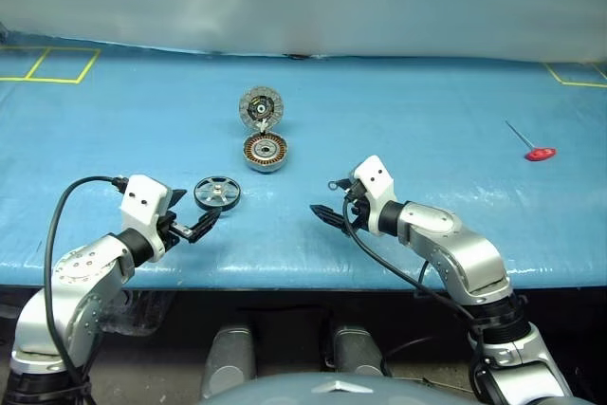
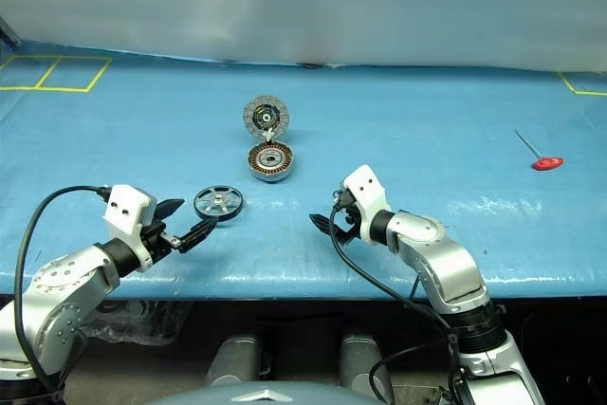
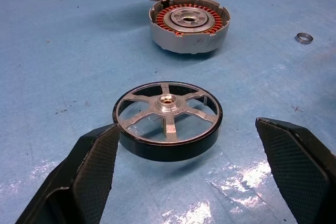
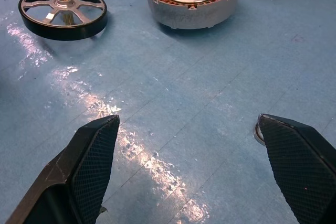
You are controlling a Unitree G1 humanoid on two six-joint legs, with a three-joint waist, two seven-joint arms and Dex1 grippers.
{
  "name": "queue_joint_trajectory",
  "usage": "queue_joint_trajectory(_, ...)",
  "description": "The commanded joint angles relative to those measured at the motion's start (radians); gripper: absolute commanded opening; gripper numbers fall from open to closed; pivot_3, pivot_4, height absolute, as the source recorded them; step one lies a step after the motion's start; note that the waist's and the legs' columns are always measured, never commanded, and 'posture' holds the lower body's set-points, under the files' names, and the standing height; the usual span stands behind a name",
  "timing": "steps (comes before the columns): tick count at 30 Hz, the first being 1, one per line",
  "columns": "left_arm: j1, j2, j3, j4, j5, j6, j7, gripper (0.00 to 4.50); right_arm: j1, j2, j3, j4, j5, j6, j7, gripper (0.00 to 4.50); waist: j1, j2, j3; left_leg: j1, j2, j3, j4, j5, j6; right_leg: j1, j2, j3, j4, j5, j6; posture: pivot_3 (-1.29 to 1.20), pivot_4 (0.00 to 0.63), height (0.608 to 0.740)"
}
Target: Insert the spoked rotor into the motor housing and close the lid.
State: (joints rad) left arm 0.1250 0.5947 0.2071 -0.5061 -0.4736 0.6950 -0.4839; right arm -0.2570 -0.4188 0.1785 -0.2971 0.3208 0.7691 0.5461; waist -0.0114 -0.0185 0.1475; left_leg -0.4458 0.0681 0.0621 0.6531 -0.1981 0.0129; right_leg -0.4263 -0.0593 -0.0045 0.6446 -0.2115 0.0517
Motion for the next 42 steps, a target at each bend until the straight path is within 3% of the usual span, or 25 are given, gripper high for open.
queue_joint_trajectory(1,-0.003,0.005,0.004,-0.009,0.005,-0.003,-0.004,4.50,-0.008,0.005,-0.014,-0.046,0.008,-0.017,0.004,4.47,0.000,0.000,0.000,0.000,0.000,0.000,0.000,0.000,0.000,0.000,0.000,0.000,0.000,0.000,0.000,0.00,0.150,0.740)
queue_joint_trajectory(32,0.010,-0.007,-0.012,-0.009,0.013,-0.010,0.011,4.50,-0.020,-0.007,0.013,-0.038,-0.008,-0.020,0.026,4.47,0.000,0.000,0.000,0.000,0.000,0.000,0.000,0.000,0.000,0.000,0.000,0.000,0.000,0.000,0.000,0.00,0.150,0.740)
queue_joint_trajectory(42,0.012,-0.014,-0.021,-0.010,0.018,-0.018,0.015,4.50,-0.294,-0.025,0.157,0.112,-0.118,-0.074,0.128,4.47,-0.003,0.000,0.000,0.000,0.000,0.000,0.001,0.000,0.000,0.000,0.000,0.000,0.001,0.001,-0.001,0.00,0.150,0.740)
